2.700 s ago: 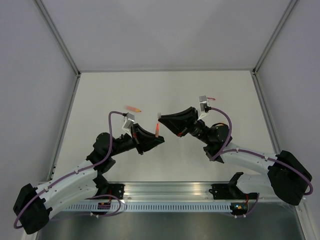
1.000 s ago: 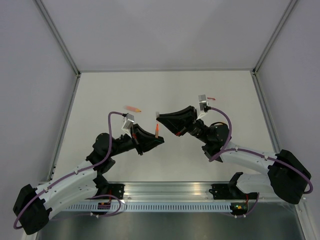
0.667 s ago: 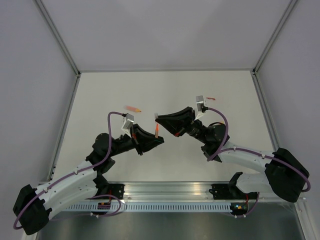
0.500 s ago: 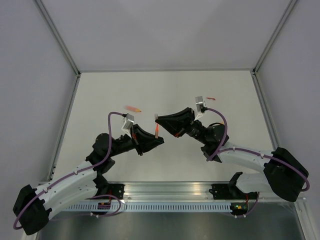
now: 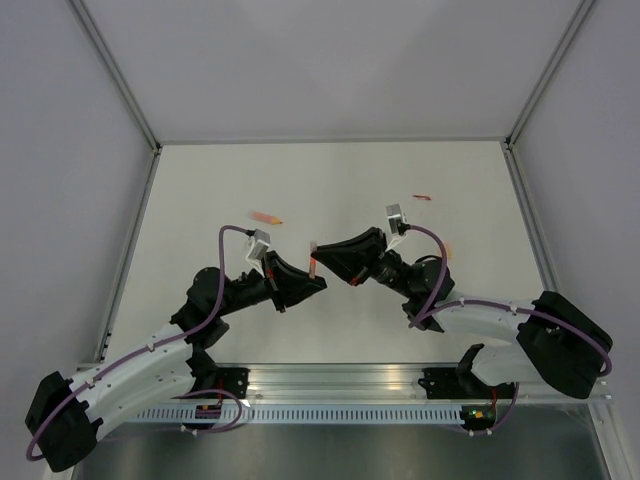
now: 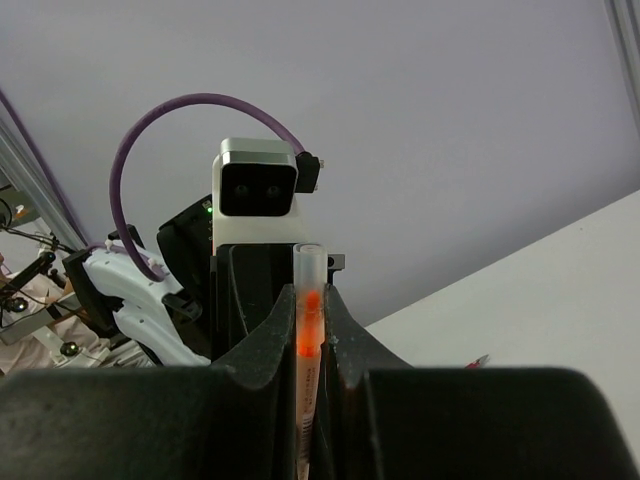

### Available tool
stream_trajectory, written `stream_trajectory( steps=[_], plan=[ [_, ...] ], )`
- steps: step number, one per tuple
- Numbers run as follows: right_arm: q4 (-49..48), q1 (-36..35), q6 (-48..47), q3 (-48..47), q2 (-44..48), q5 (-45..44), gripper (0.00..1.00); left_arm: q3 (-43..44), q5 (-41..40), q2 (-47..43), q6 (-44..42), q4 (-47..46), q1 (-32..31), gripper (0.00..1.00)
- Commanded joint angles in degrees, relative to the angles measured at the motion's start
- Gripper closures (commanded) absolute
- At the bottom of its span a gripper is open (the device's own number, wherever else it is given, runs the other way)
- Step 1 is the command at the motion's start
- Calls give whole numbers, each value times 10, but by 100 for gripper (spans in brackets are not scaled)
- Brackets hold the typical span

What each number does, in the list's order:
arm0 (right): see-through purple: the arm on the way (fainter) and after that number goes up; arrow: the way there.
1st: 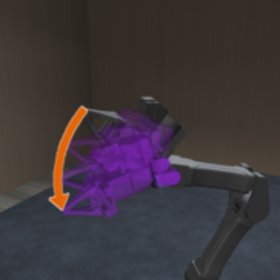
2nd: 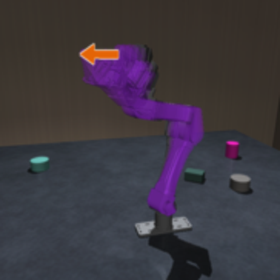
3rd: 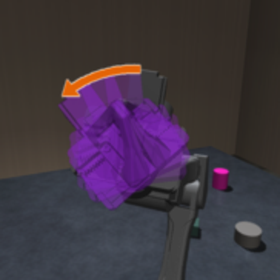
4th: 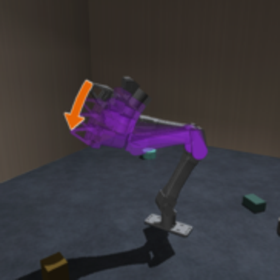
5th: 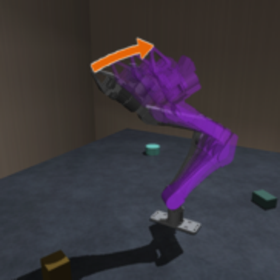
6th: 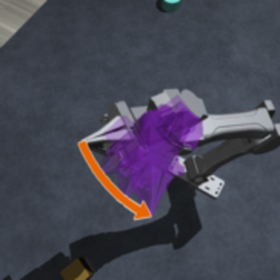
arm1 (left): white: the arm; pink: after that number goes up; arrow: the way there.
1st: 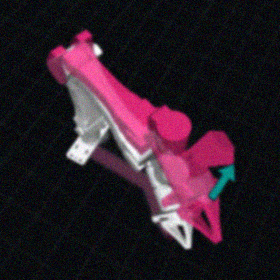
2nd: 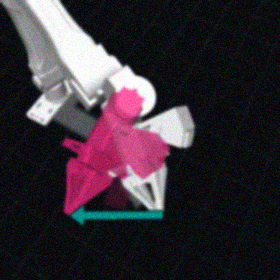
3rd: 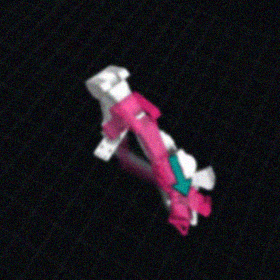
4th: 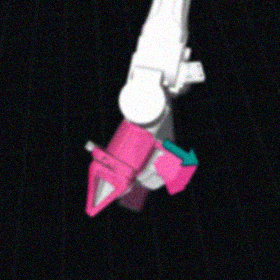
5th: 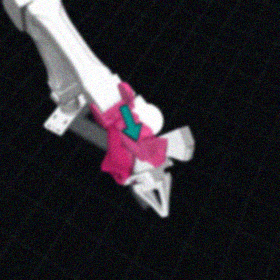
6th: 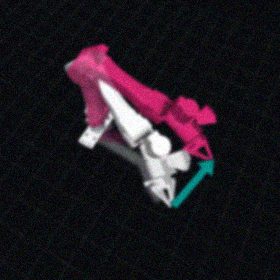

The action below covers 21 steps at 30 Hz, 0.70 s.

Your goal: Insert the pens into the pen caps

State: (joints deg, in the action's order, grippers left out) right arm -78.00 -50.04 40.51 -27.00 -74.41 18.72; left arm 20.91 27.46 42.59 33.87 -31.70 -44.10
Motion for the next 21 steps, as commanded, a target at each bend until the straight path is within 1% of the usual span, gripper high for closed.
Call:
stream_trajectory(
  steps=[1, 11, 16, 21],
  plan=[
    [-133, -7, 11, 17, -21, 16, 100, 6, -11, -12, -5, -48, 1, 98],
    [-226, -20, 31, 52, -91, 5, 100, 8, -45, -25, -6, -25, 1, 98],
    [-214, -23, 29, 46, -97, 24, 100, 26, -80, -15, -12, 27, 1, 98],
    [-177, -23, 23, 42, -104, 47, 100, 30, -80, -4, -8, 27, 1, 98]
  ],
)
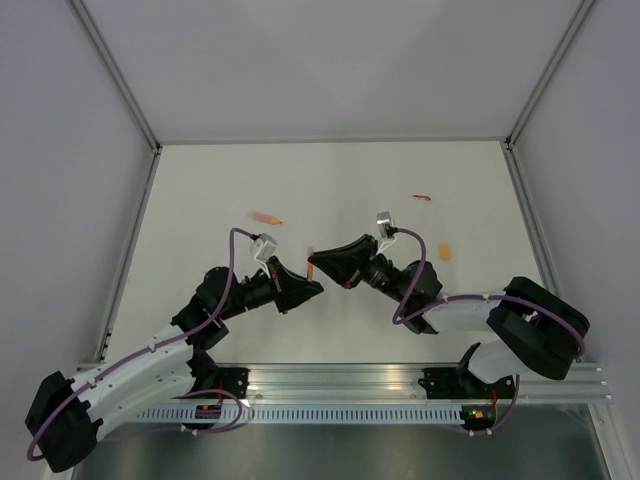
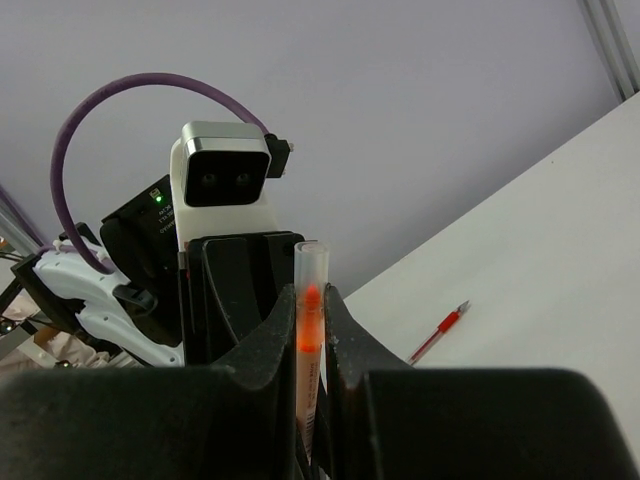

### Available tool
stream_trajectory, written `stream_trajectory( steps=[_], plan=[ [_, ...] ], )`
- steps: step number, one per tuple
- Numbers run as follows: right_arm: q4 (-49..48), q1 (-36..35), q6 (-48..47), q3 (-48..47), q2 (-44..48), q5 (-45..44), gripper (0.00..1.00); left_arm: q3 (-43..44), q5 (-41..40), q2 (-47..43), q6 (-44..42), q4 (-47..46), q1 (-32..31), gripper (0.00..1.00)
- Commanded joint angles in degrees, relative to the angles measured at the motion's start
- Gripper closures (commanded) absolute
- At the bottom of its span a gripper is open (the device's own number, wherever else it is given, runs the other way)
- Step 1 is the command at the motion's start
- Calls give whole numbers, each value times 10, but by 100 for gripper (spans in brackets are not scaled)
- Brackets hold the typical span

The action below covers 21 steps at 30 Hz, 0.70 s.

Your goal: Insert the pens into the pen caps

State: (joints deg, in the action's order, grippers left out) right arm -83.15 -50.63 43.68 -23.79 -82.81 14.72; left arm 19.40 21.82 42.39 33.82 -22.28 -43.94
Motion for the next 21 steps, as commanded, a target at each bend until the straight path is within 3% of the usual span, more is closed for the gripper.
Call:
stream_trajectory(
  steps=[1, 21],
  plan=[
    [-124, -18, -9, 15, -20, 93, 100, 44, -25, -4, -8, -67, -1, 98],
    [46, -33, -62, 57, 30, 152, 100, 39, -39, -17, -10, -71, -1, 98]
  ],
)
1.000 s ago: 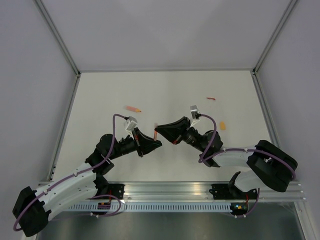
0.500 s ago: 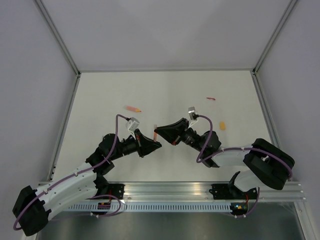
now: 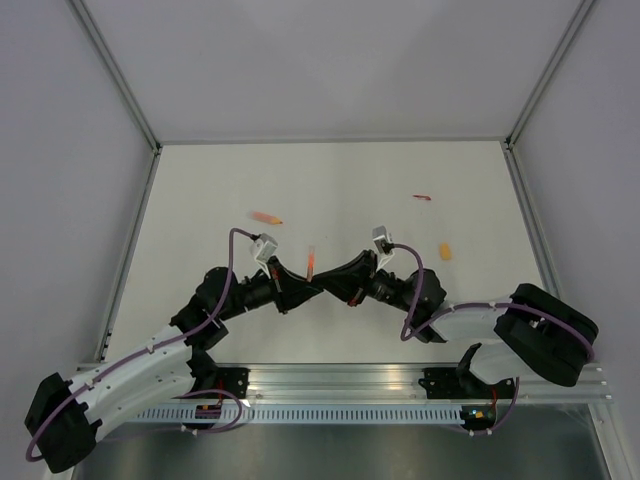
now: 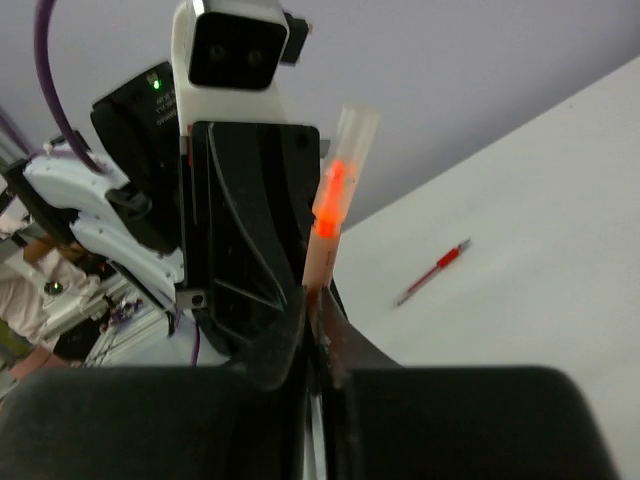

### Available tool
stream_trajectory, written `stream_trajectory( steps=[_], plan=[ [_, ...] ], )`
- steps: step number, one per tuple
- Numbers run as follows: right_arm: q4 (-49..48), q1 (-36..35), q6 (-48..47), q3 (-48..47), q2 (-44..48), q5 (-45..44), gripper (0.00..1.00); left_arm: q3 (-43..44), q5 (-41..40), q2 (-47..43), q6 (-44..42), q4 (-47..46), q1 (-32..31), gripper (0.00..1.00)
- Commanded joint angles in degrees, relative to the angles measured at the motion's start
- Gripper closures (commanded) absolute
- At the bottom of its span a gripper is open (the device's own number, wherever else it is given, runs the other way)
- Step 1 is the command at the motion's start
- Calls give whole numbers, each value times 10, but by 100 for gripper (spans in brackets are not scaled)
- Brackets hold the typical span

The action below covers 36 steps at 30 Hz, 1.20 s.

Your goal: Insert the pens into the pen caps

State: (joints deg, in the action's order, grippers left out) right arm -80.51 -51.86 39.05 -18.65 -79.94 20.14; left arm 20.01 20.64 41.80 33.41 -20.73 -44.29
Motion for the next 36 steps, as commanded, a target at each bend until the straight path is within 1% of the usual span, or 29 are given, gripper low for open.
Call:
stream_trajectory(
  steps=[1, 3, 7, 10, 12, 13, 14, 15, 16, 17, 18, 19, 20, 21, 22, 23, 25, 27, 28, 30, 36],
  plan=[
    [28, -27, -17, 4, -1, 108, 100, 32, -25, -12, -5, -89, 3, 98],
    [34, -34, -20, 5, -6, 114, 100, 29, -25, -16, -6, -91, 3, 98],
    [10, -42, -20, 23, -1, 103, 100, 25, -25, -18, -6, -99, 3, 98],
    [46, -42, -41, 20, 29, 86, 100, 25, -21, -13, -6, -101, 3, 98],
    [120, -42, -60, 2, 55, 60, 98, 25, -17, -11, -6, -105, 2, 98],
    [157, -42, -85, -6, 87, 47, 94, 24, -13, -9, -6, -106, 3, 98],
    [237, -42, -98, -16, 107, 33, 85, 23, -12, -10, -7, -107, 3, 98],
    [275, -42, -111, -37, 148, 5, 81, 23, -11, -10, -7, -107, 3, 98],
    [313, -42, -121, -45, 169, -7, 77, 23, -11, -12, -8, -107, 3, 98],
    [375, -42, -141, -53, 189, -20, 66, 22, -12, -14, -9, -107, 3, 98],
    [400, -41, -149, -64, 230, -41, 61, 22, -10, -15, -8, -108, 3, 98],
    [425, -42, -156, -68, 251, -53, 56, 22, -10, -15, -9, -109, 3, 98],
    [465, -41, -167, -72, 268, -65, 46, 21, -8, -15, -8, -110, 3, 98],
    [483, -41, -171, -77, 302, -90, 42, 21, -4, -15, -7, -113, 3, 98],
    [501, -42, -174, -81, 315, -101, 37, 21, -1, -14, -6, -116, 3, 98],
    [528, -42, -179, -90, 326, -109, 35, 21, 3, -15, -4, -118, 3, 98],
    [547, -42, -180, -102, 347, -133, 29, 19, 11, -14, -3, -126, 3, 98],
    [563, -41, -182, -125, 346, -141, 25, 18, 20, -14, -3, -131, 3, 98],
    [568, -41, -184, -135, 340, -149, 21, 17, 24, -14, -3, -136, 3, 98],
    [584, -41, -193, -174, 314, -157, 19, 16, 33, -11, -4, -142, 3, 98],
    [606, -41, -198, -271, 226, -174, 20, 16, 50, -7, -6, -150, 3, 98]
  ],
)
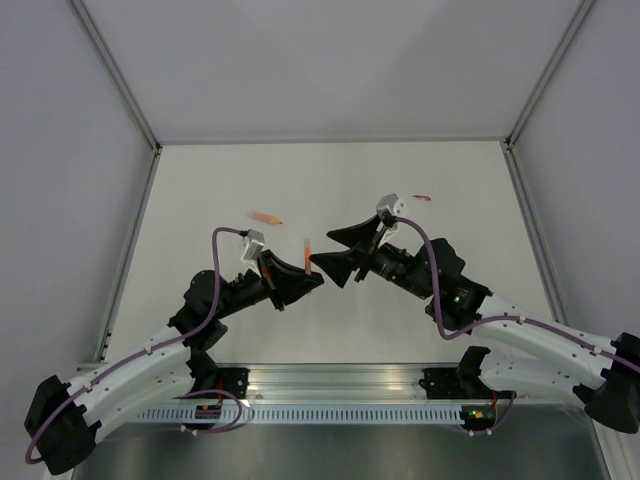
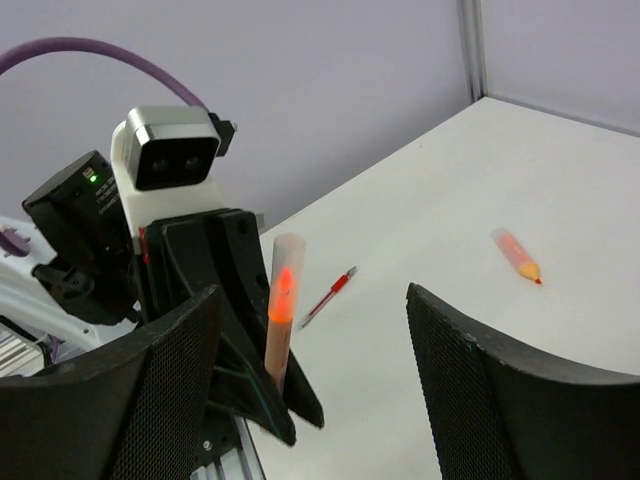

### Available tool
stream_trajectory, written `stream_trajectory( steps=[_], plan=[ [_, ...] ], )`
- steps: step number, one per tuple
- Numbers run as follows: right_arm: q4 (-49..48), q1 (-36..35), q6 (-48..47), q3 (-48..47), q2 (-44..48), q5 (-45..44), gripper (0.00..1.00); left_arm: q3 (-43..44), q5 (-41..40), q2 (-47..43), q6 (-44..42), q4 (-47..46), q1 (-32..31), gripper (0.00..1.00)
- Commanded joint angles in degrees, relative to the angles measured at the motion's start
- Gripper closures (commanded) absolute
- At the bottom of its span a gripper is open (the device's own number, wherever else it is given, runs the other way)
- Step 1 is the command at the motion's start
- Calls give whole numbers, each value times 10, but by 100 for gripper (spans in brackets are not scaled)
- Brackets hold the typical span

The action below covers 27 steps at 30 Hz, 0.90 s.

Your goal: Insert the pens into the pen caps

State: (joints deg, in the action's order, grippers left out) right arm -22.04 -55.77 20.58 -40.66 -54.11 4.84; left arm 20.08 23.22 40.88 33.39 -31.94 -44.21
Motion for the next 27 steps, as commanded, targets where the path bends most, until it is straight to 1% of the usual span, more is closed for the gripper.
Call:
stream_trajectory(
  steps=[1, 5, 10, 14, 15, 17, 21, 22, 23, 24, 26, 27],
  plan=[
    [22, -2, -15, -60, -42, -20, 21, 15, 24, 2, -6, -38, 2, 98],
    [24, -3, -14, -101, -76, -19, 22, 16, 25, 3, -8, -37, 2, 98],
    [24, -2, -13, -120, -101, -1, 25, 17, 25, 4, -8, -37, 1, 98],
    [12, -3, -5, -113, -104, 13, 30, 16, 24, 3, -8, -37, 2, 98],
    [10, -3, -4, -110, -104, 17, 33, 16, 24, 2, -8, -37, 2, 98],
    [2, -2, -1, -102, -104, 32, 37, 17, 24, 2, -8, -36, 2, 98],
    [-28, -2, 12, -69, -101, 60, 56, 17, 24, 2, -7, -36, 2, 98],
    [-51, -3, 20, -58, -101, 69, 67, 17, 24, 3, -6, -35, 2, 98],
    [-59, -2, 25, -39, -101, 80, 74, 17, 22, 3, -5, -36, 2, 98],
    [-65, -2, 29, -29, -101, 85, 85, 16, 20, 1, -3, -36, 2, 98],
    [-86, -2, 35, -1, -100, 101, 97, 15, 9, -3, 5, -40, 2, 98],
    [-90, -2, 36, 6, -98, 104, 100, 17, 5, -5, 9, -38, 2, 98]
  ],
)
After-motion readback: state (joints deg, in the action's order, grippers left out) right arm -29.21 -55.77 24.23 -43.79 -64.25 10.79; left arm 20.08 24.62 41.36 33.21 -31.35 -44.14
